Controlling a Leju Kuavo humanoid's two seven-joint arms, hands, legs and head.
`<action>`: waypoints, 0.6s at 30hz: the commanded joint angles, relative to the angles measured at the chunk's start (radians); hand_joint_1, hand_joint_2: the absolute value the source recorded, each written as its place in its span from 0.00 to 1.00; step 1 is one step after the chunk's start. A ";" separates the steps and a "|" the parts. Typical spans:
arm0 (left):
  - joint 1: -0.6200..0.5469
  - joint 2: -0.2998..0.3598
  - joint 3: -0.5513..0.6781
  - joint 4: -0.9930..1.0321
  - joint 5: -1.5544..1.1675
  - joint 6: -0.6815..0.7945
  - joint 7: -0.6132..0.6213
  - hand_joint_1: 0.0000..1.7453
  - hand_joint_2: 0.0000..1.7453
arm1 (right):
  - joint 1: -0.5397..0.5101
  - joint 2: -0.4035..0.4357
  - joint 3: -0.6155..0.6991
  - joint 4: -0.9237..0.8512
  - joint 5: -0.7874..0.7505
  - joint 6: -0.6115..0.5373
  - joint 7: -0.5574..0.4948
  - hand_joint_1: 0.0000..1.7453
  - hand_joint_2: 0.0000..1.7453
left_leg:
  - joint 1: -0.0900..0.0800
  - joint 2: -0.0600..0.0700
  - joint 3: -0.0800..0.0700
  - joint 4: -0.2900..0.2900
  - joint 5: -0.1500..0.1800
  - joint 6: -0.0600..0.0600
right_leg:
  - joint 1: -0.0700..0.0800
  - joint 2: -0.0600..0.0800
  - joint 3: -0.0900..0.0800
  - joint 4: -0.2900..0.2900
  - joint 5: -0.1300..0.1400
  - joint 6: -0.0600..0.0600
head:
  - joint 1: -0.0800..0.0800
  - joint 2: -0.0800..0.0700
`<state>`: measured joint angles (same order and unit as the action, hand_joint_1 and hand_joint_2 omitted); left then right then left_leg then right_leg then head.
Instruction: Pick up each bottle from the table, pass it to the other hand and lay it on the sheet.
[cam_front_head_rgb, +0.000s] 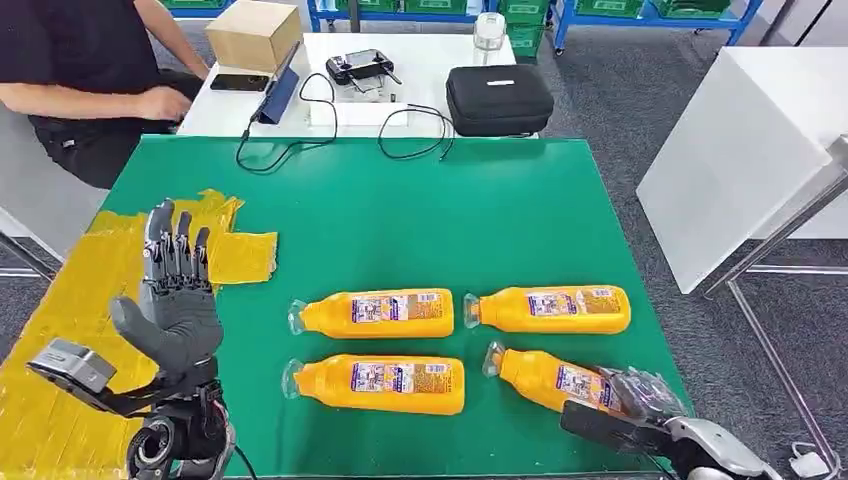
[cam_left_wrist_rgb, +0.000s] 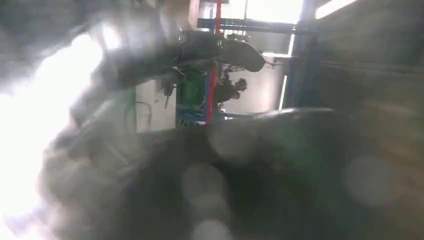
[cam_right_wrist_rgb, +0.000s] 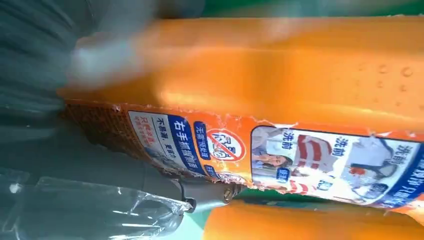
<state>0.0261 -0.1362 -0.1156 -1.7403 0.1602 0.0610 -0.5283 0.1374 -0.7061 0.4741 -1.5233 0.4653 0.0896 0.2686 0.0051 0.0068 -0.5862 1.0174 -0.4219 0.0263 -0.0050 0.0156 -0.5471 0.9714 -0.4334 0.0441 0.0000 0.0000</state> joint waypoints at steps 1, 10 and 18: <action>0.062 -0.011 0.075 -0.022 0.023 -0.032 -0.024 0.00 0.00 | 0.241 0.084 -0.263 -0.286 -0.122 -0.076 -0.043 1.00 1.00 | -0.001 -0.005 -0.003 0.000 0.000 -0.001 | -0.001 -0.005 -0.002 0.001 -0.002 -0.001 | 0.000 0.000; 0.139 -0.040 0.112 -0.078 0.015 -0.058 -0.003 0.00 1.00 | 0.361 0.345 -0.497 -0.603 -0.157 -0.140 -0.292 1.00 1.00 | -0.002 -0.006 -0.015 0.000 0.004 0.000 | -0.003 -0.005 -0.003 0.002 0.000 0.002 | 0.000 0.000; 0.095 -0.019 -0.025 -0.030 0.059 -0.150 0.182 0.00 1.00 | 0.132 0.503 -0.301 -0.488 -0.143 -0.110 -0.404 1.00 1.00 | 0.000 -0.004 -0.017 -0.002 0.003 -0.002 | -0.001 -0.003 -0.015 -0.001 0.002 0.000 | -0.001 0.000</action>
<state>0.1628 -0.1633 -0.0469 -1.8166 0.1717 -0.0371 -0.4626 0.4503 -0.4176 0.0687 -2.0677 0.3258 -0.0423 -0.1084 0.0044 0.0013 -0.6045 1.0166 -0.4191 0.0254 -0.0068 0.0117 -0.5623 0.9723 -0.4332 0.0456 -0.0008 0.0000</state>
